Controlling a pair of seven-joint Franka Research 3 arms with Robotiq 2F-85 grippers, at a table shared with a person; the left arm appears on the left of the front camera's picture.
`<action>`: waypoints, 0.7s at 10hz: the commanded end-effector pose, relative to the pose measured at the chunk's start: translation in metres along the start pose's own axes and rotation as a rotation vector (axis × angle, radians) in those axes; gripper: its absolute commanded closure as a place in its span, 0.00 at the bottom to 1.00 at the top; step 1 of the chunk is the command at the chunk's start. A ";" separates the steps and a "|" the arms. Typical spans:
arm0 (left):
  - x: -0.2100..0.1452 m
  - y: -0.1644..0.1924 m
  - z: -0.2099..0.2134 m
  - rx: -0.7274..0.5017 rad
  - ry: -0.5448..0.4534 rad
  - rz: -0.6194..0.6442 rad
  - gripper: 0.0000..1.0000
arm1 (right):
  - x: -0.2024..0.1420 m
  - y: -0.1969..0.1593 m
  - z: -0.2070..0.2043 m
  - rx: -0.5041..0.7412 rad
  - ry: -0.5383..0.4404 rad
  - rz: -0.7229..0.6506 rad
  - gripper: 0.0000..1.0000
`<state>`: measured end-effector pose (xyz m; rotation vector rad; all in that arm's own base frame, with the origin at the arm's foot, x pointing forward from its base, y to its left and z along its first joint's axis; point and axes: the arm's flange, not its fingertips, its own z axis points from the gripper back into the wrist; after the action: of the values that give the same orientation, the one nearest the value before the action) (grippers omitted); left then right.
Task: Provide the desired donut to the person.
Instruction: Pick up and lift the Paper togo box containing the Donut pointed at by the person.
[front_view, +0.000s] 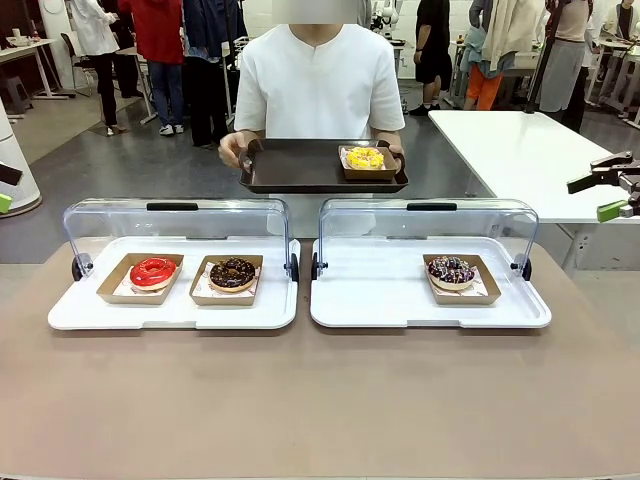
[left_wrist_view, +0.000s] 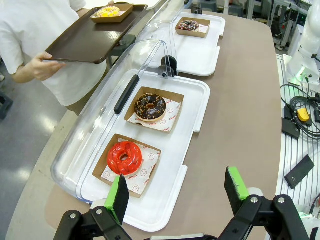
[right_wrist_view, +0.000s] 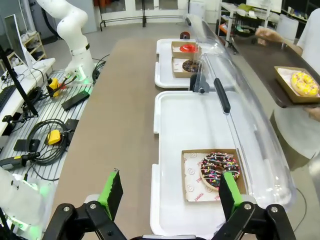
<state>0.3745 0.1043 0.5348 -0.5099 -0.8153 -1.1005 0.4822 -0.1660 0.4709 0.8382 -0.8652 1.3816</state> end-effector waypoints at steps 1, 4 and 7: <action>0.000 0.000 0.001 -0.003 -0.013 -0.005 0.00 | 0.001 -0.003 0.001 -0.006 -0.007 -0.003 0.00; 0.000 0.000 0.001 -0.003 -0.013 -0.005 0.00 | 0.001 -0.003 0.001 -0.006 -0.007 -0.003 0.00; 0.000 0.000 0.001 -0.003 -0.013 -0.005 0.00 | 0.001 -0.003 0.001 -0.006 -0.007 -0.003 0.00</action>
<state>0.3745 0.1043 0.5348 -0.5099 -0.8153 -1.1005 0.4822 -0.1660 0.4711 0.8379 -0.8653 1.3818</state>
